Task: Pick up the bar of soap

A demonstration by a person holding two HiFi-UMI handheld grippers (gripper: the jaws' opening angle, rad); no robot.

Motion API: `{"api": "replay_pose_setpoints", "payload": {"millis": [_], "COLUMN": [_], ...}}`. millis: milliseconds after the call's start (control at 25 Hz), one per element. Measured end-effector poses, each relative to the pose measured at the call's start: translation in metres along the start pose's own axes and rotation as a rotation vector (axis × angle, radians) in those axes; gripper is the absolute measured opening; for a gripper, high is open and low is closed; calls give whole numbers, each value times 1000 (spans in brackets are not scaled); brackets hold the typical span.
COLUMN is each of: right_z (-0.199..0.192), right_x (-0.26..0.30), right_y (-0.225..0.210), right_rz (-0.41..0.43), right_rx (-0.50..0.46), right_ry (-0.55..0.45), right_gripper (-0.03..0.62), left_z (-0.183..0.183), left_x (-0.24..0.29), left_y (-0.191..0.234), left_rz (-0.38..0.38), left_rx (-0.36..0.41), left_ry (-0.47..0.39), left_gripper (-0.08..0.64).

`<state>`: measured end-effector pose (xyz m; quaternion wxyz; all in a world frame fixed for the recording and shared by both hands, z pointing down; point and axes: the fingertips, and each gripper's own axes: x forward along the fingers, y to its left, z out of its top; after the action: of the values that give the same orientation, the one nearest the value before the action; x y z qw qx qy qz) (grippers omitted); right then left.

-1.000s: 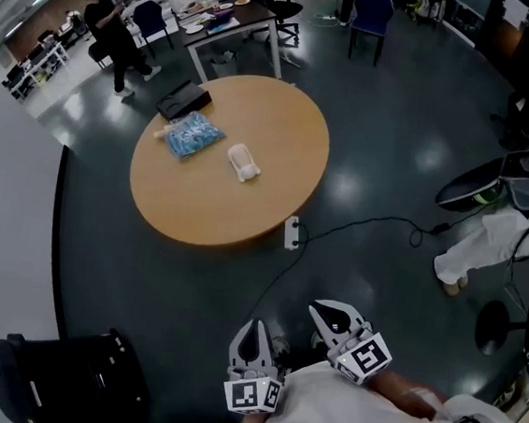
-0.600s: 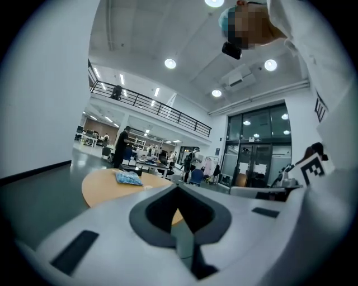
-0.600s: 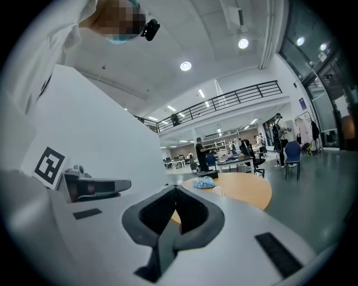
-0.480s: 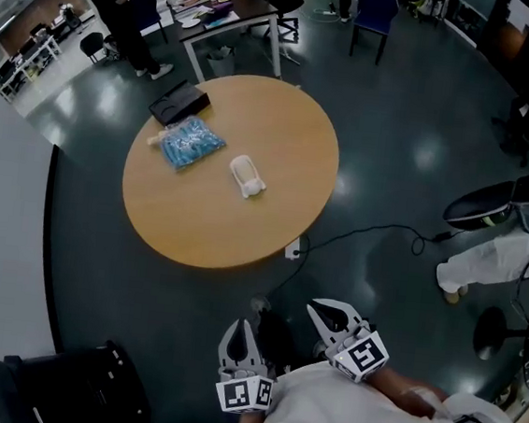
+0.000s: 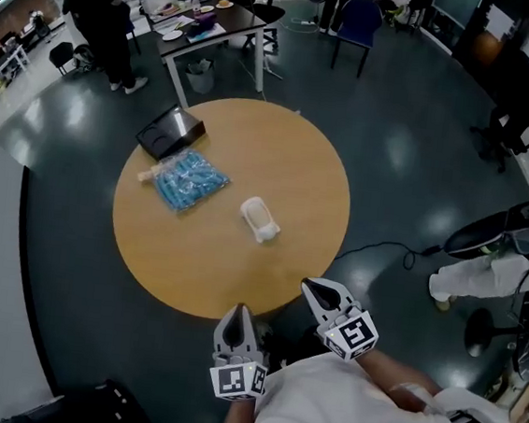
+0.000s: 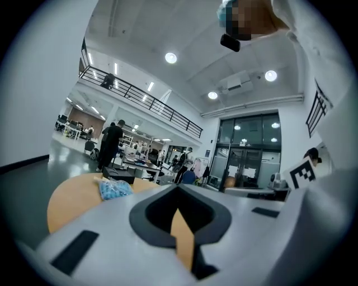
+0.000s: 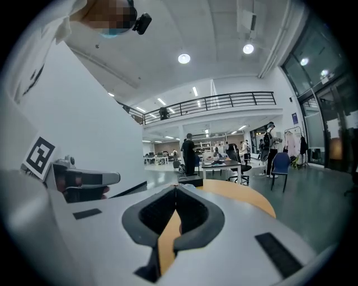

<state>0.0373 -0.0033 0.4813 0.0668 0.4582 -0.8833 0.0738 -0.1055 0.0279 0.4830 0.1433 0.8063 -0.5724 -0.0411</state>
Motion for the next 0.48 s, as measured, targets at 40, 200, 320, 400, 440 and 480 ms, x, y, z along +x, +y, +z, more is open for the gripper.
{"api": "replay_pose_setpoints", "payload": {"millis": [40,200,320,400,440,480], "right_z": [2,0,-7,-17,-23,-30], "right_x": [15,69,108,132,144,157], "right_y": [-3,-19,-29,-35,-39,-44], "right_rz": [-5,-14,-5,4,7,10], "right_rx": [-7,-19,1,9,13,17], "right_ry": [4,28,65,92,106,122], "right_gripper": [14,14,14,14,14,14], "left_z": [4,18,22,23,24,24], "left_x": [8,39,62,78,87,96], "left_y": [8,32,49,60,65,70], "left_rz": [-1,2,19,34,44,54], "left_rx": [-3,-34,-41,-45,-48,-52], "left_ry": [3,-1,-1,1,2,2], "left_gripper": [6,6,6,6,6,6]}}
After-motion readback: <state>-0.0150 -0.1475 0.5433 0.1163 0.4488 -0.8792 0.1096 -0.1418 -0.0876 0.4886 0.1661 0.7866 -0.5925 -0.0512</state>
